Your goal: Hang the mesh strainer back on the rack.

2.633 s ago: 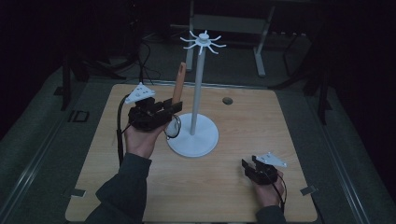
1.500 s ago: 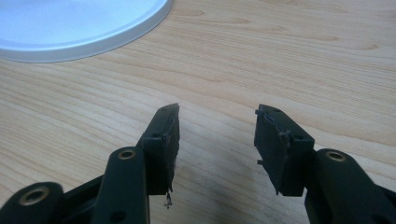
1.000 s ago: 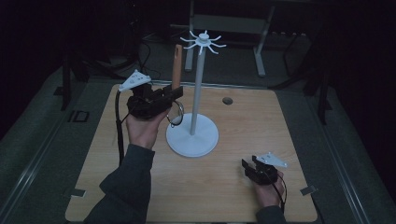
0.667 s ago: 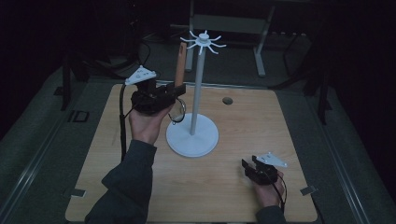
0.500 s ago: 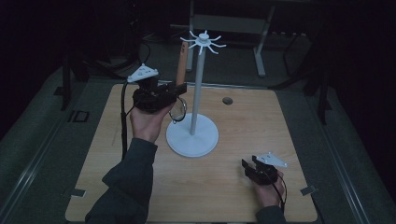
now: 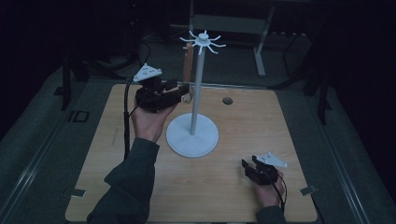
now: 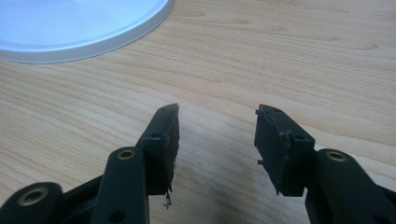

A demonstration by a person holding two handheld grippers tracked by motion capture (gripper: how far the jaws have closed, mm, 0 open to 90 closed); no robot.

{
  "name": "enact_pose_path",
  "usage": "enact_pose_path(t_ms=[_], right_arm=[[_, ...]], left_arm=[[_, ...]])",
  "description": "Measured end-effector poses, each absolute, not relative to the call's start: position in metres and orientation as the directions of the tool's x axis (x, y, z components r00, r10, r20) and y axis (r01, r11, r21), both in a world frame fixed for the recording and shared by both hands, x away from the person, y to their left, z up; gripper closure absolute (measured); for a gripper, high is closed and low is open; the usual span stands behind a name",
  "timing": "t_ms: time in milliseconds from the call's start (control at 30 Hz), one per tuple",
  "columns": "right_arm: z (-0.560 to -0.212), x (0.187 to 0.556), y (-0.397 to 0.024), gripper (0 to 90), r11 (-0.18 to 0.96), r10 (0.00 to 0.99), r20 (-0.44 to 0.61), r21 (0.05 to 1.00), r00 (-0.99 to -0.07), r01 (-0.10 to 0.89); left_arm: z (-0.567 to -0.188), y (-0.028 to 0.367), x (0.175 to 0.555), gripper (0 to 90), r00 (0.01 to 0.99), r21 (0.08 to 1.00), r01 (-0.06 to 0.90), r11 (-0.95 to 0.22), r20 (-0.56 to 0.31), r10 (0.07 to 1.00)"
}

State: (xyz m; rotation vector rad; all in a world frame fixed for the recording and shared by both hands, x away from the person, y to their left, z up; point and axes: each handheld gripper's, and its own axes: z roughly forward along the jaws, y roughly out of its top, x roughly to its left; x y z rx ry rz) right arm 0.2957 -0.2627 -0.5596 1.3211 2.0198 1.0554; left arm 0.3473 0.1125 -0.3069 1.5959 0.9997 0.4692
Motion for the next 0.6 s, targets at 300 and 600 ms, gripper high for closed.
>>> enact_pose_path(t_ms=[300,600], right_arm=[[-0.5596,0.2953,-0.2626,49.4,0.226,0.916,0.006,0.818,-0.4,0.529],[-0.5596,0.2958,-0.2655,48.9,0.212,0.922,0.012,0.82,-0.387,0.531]], left_arm=[[-0.3037,0.1123,0.3383,47.6,0.552,0.95,0.313,-0.021,-0.164,0.818],[-0.3095,0.1164,0.3365,46.1,0.556,0.944,0.33,-0.011,-0.185,0.811]])
